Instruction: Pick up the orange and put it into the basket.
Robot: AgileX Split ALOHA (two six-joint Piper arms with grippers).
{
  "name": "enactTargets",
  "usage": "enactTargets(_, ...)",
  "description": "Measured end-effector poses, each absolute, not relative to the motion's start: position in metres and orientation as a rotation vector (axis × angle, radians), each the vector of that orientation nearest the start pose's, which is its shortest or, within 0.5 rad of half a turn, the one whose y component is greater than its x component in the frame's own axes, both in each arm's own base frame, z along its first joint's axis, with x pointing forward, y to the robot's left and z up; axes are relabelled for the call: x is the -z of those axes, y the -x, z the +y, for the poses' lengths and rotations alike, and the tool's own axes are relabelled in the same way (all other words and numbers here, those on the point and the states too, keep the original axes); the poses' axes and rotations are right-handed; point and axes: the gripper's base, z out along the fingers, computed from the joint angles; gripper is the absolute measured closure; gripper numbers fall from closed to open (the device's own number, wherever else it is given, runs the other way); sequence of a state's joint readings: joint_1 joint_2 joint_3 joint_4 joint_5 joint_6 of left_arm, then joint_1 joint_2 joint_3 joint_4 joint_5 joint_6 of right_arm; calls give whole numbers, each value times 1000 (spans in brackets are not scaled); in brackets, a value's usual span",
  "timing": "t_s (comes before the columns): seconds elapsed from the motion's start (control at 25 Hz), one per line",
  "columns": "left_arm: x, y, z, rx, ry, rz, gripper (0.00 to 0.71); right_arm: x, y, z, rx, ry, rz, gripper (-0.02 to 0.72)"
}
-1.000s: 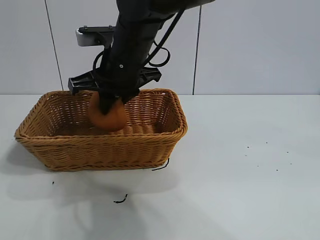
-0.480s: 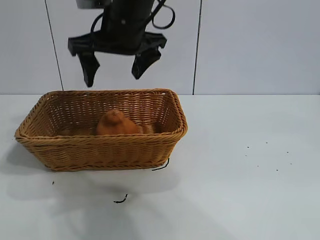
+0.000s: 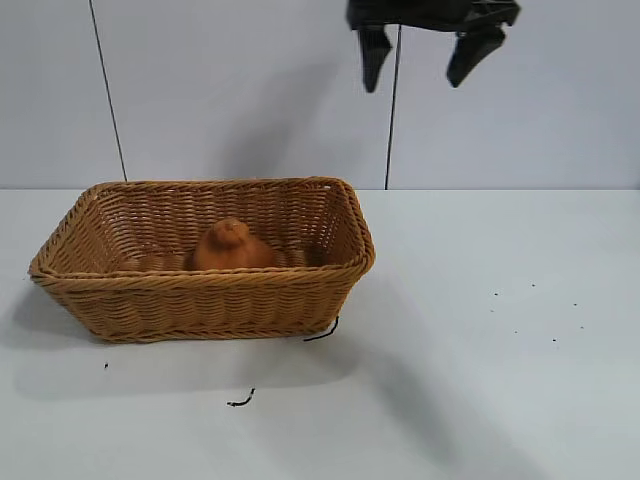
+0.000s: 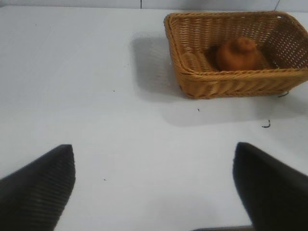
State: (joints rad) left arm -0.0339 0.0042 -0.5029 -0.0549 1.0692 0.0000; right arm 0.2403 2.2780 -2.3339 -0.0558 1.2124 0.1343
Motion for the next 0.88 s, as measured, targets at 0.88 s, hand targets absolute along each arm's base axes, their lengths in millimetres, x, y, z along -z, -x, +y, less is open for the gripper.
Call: enactTargets(0.88,-277,5,-4,87,-38,2054,71,-281,-473,25,-88,-69,2754,8)
